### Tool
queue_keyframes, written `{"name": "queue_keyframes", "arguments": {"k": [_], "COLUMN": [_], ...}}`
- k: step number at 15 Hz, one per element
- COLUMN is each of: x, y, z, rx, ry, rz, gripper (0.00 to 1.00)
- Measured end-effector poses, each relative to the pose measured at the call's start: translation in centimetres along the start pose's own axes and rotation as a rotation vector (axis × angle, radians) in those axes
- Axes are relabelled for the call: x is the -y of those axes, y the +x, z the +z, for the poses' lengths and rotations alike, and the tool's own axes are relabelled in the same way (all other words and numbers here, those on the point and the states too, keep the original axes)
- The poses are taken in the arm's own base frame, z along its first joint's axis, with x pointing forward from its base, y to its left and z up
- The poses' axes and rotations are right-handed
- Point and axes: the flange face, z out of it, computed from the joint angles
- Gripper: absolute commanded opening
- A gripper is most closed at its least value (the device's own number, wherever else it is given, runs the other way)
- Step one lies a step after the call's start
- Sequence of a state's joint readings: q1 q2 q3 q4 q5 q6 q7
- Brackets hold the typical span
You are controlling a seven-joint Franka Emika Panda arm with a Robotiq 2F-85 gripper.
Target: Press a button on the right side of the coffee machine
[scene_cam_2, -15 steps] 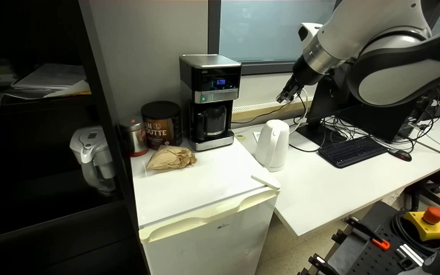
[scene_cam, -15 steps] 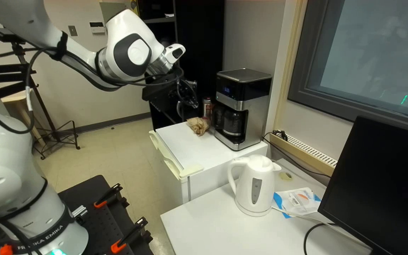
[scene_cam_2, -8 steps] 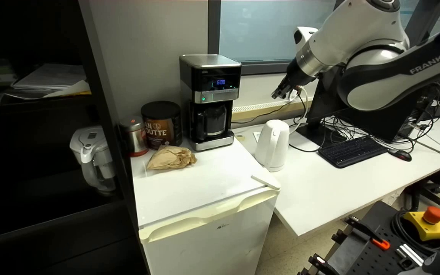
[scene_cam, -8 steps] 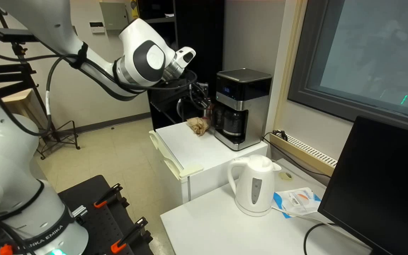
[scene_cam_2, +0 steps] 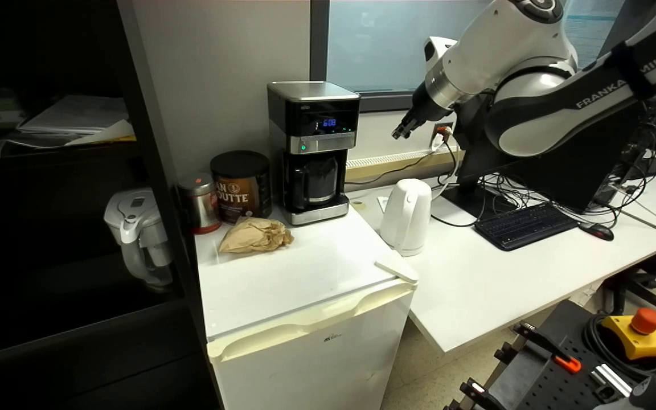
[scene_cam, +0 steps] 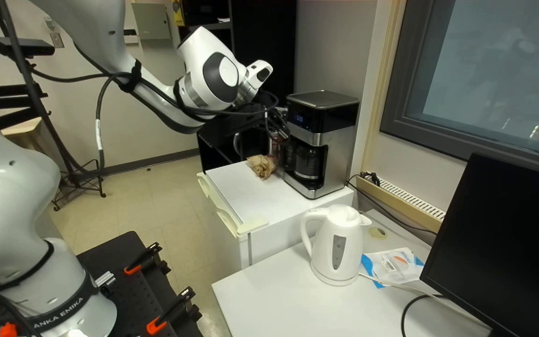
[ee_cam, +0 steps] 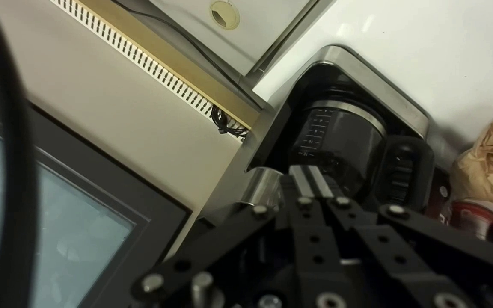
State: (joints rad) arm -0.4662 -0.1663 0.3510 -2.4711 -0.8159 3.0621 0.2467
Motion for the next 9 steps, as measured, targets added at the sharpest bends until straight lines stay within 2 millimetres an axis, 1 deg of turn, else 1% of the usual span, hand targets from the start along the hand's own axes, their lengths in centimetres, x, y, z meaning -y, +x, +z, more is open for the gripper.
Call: {"name": "queue_keyframes", "arguments": {"k": [9], "x": [0.2], "y": [2.0], "z": [3.4], "rx": [-0.027], "ry": [0.02], "rz": [0.036], "gripper": [0.03]}}
